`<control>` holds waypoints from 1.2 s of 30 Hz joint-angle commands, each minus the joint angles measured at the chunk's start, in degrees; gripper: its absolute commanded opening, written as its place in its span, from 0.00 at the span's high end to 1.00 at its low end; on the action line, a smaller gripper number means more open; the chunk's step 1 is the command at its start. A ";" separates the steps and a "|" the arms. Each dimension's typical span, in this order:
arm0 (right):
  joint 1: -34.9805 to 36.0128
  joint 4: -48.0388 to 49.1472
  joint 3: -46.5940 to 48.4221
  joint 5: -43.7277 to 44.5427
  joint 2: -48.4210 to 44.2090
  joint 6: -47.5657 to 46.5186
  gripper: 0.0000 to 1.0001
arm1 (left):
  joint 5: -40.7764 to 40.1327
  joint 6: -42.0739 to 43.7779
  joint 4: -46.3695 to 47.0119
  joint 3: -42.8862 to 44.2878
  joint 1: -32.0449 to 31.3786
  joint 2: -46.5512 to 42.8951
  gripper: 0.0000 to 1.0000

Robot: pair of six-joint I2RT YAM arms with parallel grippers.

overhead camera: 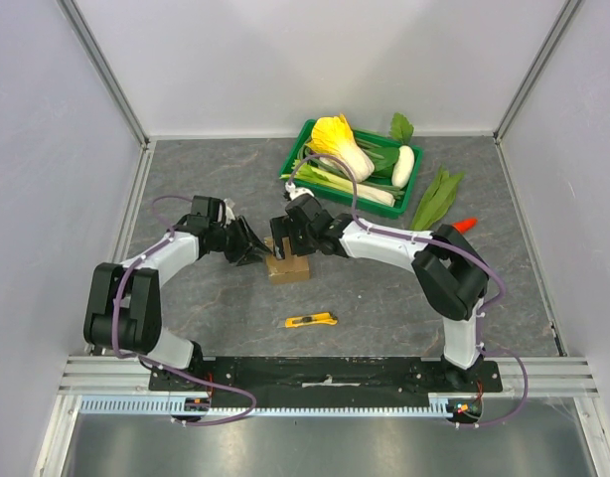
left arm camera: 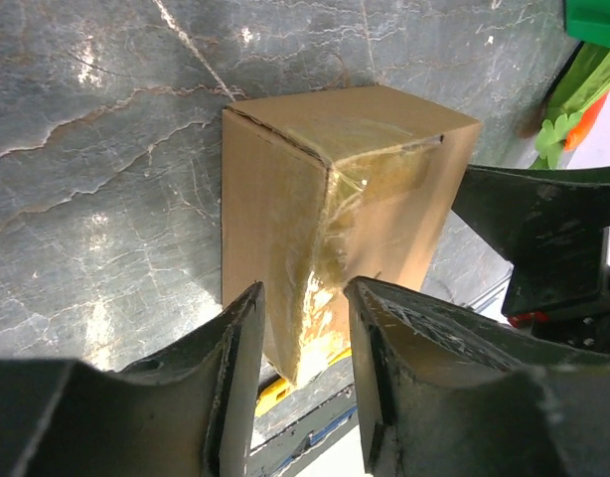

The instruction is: Unpack the express box

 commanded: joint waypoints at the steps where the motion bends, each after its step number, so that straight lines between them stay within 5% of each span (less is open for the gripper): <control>1: 0.69 -1.55 1.30 0.23 1.21 -2.54 0.02 | -1.62 2.50 -0.21 1.88 -0.04 -4.08 0.53; 27: 2.01 -10.52 2.71 11.13 6.75 -4.83 0.12 | -5.23 7.07 -3.11 2.93 -0.04 -0.30 0.78; 36: 2.09 -11.57 3.24 12.10 7.54 -3.77 0.15 | -14.08 10.93 -9.07 4.86 0.05 -0.48 0.88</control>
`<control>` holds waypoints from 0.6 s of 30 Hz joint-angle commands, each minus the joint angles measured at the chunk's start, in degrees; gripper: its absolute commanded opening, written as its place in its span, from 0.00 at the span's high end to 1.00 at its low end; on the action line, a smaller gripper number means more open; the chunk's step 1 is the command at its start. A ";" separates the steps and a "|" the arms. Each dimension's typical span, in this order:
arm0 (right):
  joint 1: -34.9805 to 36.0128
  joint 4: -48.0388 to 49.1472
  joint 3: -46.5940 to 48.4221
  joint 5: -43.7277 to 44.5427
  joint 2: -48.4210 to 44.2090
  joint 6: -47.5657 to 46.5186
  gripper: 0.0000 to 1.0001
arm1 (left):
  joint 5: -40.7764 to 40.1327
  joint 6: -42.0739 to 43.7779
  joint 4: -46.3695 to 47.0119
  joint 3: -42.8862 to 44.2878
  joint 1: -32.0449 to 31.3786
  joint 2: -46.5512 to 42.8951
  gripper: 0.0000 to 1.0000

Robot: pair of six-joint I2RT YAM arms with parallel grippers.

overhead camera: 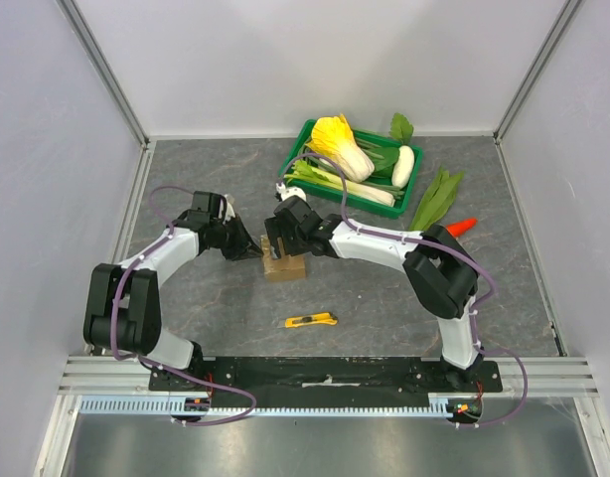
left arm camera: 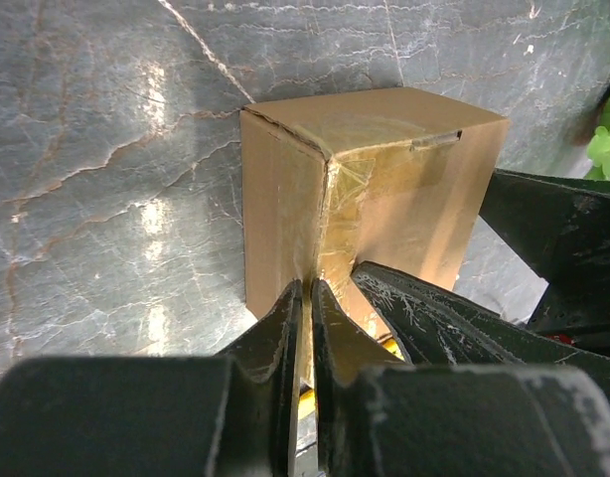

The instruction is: Unpack the express box

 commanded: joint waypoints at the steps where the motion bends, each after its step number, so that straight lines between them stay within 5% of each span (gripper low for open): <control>1: -0.13 -8.71 -0.96 5.76 4.55 -1.85 0.15 | -9.66 5.91 -5.52 2.87 0.12 0.05 0.88; 18: -0.22 -9.42 -0.43 5.67 4.02 -0.97 0.16 | -15.82 8.73 -9.48 4.99 0.12 -0.22 0.89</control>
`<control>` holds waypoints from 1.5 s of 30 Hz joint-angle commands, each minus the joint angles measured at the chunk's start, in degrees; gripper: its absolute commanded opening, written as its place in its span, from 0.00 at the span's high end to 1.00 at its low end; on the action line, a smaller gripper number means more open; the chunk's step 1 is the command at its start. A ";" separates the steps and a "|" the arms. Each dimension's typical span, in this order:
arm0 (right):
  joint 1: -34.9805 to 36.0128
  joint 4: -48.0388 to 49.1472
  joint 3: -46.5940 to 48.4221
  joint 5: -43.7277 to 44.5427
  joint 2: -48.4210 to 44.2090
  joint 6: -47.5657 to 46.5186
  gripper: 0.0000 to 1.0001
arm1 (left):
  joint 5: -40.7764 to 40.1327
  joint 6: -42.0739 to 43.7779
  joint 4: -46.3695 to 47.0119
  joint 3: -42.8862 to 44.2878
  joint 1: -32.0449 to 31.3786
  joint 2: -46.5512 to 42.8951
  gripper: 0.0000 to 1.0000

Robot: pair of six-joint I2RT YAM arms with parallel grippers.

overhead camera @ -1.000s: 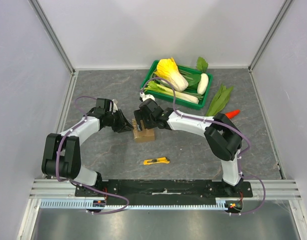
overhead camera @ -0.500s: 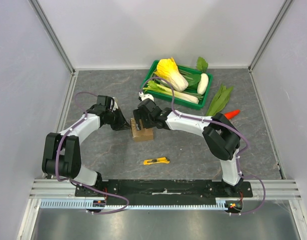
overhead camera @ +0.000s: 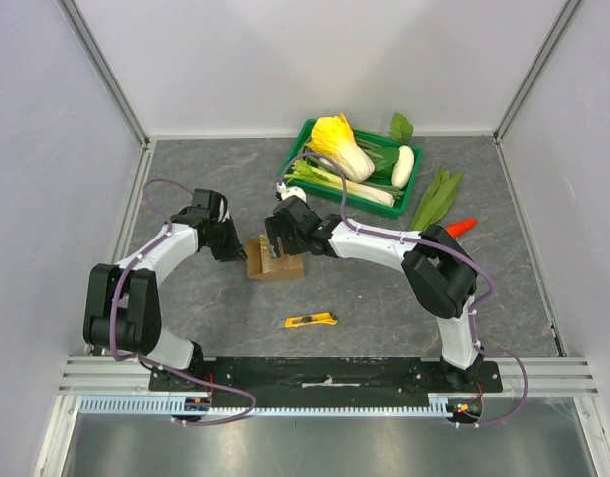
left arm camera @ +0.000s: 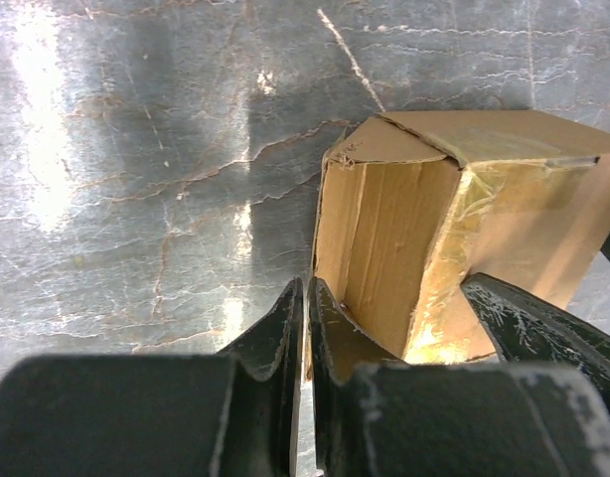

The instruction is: Unpack the express box

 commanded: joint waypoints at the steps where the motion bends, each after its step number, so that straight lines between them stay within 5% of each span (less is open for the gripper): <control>1: -0.31 -9.35 -0.98 4.91 3.39 -2.41 0.16 | -3.28 2.85 -1.26 2.10 0.21 -0.22 0.89; 7: -0.22 -9.00 -0.80 4.64 3.12 -2.41 0.15 | 0.32 2.06 -0.04 2.02 0.21 -0.92 0.64; 13: -0.31 -8.74 -0.45 4.47 2.60 -2.41 0.15 | 3.75 0.04 3.12 0.00 0.21 -0.22 0.55; 20: -0.31 -8.30 -0.63 4.20 1.54 -1.97 0.14 | 5.95 -1.37 4.36 -0.71 0.21 3.82 0.66; 27: -0.31 -7.51 -1.50 4.38 -0.39 -1.01 0.13 | 8.67 -2.95 4.01 -0.01 0.21 3.13 0.98; 45: -0.75 -13.40 3.76 10.54 -13.31 -4.26 0.02 | 13.94 -0.58 -10.93 14.67 0.21 -5.32 0.98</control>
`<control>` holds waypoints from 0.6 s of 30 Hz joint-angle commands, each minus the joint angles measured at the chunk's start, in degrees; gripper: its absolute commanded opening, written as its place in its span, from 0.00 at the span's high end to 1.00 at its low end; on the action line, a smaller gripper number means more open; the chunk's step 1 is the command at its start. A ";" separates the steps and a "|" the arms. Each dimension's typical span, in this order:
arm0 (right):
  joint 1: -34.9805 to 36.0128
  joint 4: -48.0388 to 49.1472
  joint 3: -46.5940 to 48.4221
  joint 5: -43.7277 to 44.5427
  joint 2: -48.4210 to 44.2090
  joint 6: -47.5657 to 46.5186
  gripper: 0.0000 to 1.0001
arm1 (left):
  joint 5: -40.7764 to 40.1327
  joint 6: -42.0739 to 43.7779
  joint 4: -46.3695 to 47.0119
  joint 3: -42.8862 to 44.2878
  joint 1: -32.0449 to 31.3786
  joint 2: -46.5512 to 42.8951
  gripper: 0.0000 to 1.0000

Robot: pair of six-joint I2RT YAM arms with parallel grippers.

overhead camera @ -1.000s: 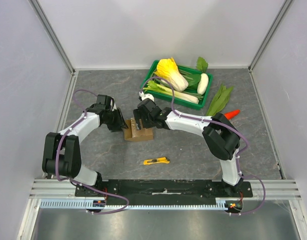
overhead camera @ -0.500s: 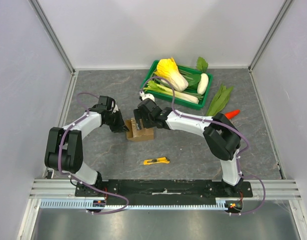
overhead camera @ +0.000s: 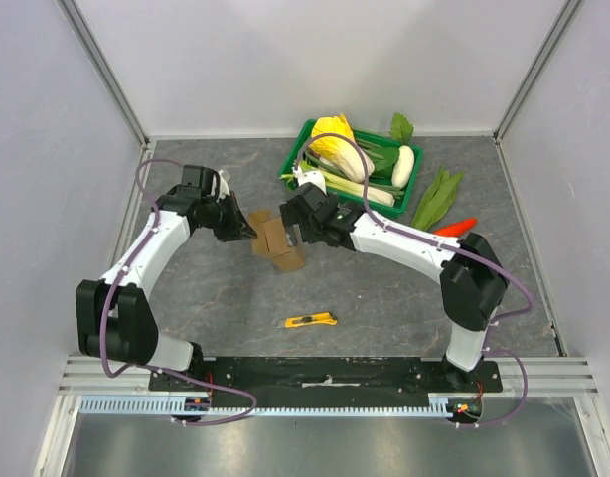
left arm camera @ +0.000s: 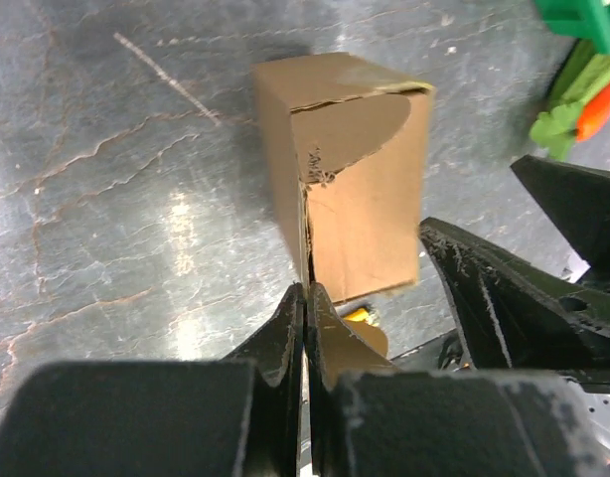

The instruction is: Unpack the express box

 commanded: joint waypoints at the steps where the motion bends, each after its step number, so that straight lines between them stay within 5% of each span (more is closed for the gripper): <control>1: 0.30 -2.64 3.55 0.59 -4.20 -1.68 0.02 | 3.45 0.49 -1.80 3.83 0.27 -2.06 0.98; 18: 0.13 2.02 -0.49 -3.90 -1.04 -2.38 0.11 | 4.86 1.55 -3.47 7.35 0.27 -2.67 0.98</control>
